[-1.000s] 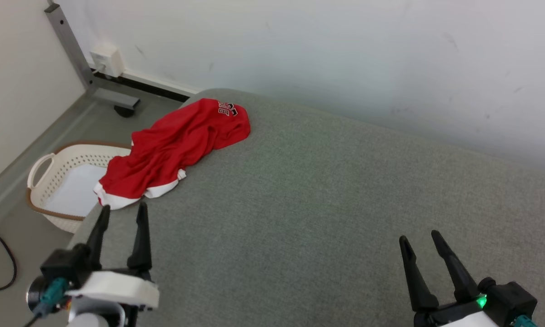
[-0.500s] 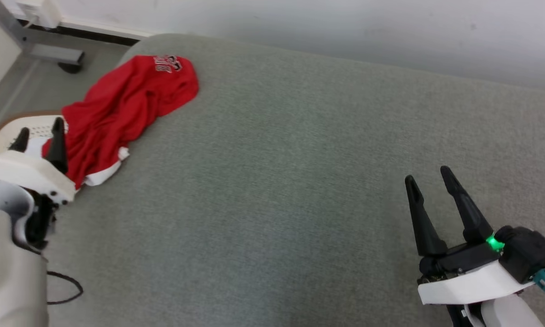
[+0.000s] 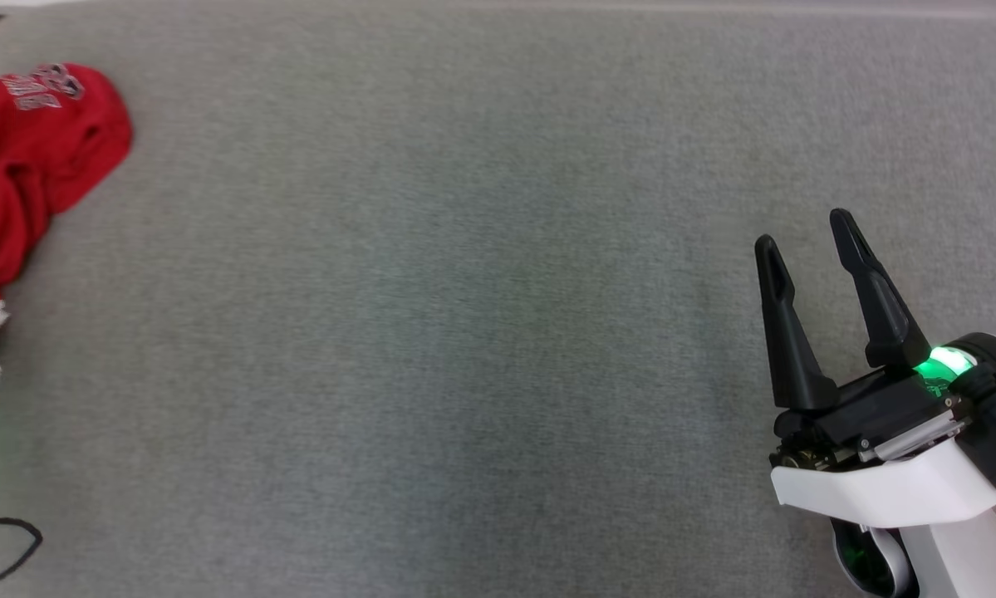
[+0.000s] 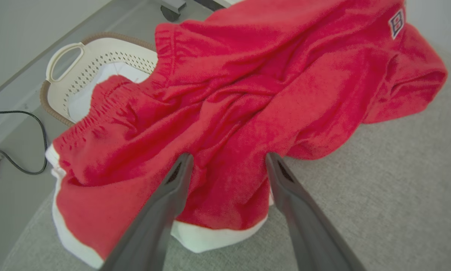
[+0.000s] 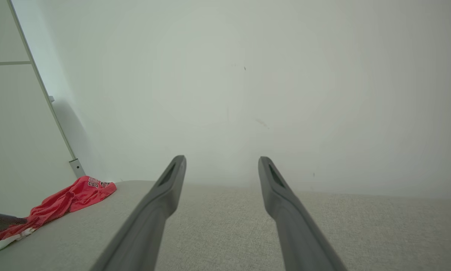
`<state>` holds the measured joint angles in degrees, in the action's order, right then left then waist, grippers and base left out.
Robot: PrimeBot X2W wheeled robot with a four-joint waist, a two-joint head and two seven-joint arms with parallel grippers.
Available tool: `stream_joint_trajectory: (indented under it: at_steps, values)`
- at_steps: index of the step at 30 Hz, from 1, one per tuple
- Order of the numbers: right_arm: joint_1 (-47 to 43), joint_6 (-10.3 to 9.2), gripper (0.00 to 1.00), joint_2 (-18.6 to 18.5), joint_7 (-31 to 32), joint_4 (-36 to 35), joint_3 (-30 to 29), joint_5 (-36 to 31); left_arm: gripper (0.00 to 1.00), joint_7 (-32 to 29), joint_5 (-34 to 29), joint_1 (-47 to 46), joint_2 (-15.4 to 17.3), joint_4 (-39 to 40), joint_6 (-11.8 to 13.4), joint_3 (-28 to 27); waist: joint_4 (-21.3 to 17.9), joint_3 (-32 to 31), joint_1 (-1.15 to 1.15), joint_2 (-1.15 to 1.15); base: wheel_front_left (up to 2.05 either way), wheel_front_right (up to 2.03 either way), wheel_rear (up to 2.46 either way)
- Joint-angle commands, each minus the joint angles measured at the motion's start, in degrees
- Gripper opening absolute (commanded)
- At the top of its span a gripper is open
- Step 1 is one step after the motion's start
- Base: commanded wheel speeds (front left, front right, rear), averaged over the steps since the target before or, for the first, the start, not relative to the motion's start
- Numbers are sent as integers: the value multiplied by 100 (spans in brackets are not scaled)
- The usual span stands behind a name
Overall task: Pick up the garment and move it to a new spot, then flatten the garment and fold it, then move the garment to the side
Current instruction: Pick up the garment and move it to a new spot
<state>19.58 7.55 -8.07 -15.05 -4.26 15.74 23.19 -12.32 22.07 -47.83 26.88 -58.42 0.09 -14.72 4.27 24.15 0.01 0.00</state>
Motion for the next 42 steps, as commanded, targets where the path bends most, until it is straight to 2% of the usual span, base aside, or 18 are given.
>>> stream_joint_trajectory:
  at_steps: [1, 4, 7, 8, 9, 10, 14, 19, 23, 29, 36, 39, 42]
  values:
    - [58, -14, 100, 14, -15, -60, -27, -38, 100, -106, -69, -15, 26, -209, 73, 38, -258, 260, -1, 0, 0, 0, 0]
    - [29, -14, 100, 27, -15, -73, -54, -68, 100, -446, -74, -2, -99, -578, 144, 128, -278, 313, -1, 0, 0, 0, 0]
    - [34, -14, 100, 44, -15, -48, -40, -72, 100, -512, -101, 22, -137, -765, 173, 190, -284, 316, -1, 0, 0, 0, 0]
    - [43, -14, 100, 47, -15, -30, -34, -72, 92, -491, -101, 16, -134, -801, 170, 200, -286, 302, -1, 0, 0, 0, 0]
    - [53, -14, 100, 45, -15, -10, -38, -72, 38, -466, -79, 1, -135, -828, 144, 200, -285, 285, -1, 0, 0, 0, 0]
    - [61, -14, 100, 44, -15, 10, -48, -75, 0, -424, -63, -18, -133, -841, 130, 204, -277, 263, -1, 0, 0, 0, 0]
    - [30, -14, 100, 80, -15, 70, -35, -59, 0, -137, -47, -94, -45, -784, 90, 202, -237, 66, -1, 0, 0, 0, 0]
    - [-173, -14, 100, 164, -15, 190, -62, 51, 0, 425, -220, -163, 191, -615, 27, 330, -193, -491, -1, 0, 0, 0, 0]
    - [-387, -14, 100, 229, -15, 270, -106, 130, 0, 737, -401, -238, 394, -518, -175, 557, -166, -1029, -1, 0, 0, 0, 0]
    - [-787, -14, 100, 333, -14, 365, -220, 228, 0, 1041, -791, -488, 525, -274, -554, 1128, -121, -1775, -1, 0, 0, 0, 0]
    - [-1172, -14, 100, 383, -15, 375, -370, 263, 0, 1103, -1019, -713, 266, 209, -735, 1805, -164, -2407, -1, 0, 0, 0, 0]
    - [-1284, -14, 100, 422, -15, 323, -472, 284, 0, 998, -1021, -780, 78, 665, -751, 2183, -238, -2568, -1, 0, 0, 0, 0]
    - [-1369, -14, 100, 453, -15, 301, -510, 281, 0, 837, -731, -681, -138, 1323, -757, 2644, -338, -2702, -1, 0, 0, 0, 0]
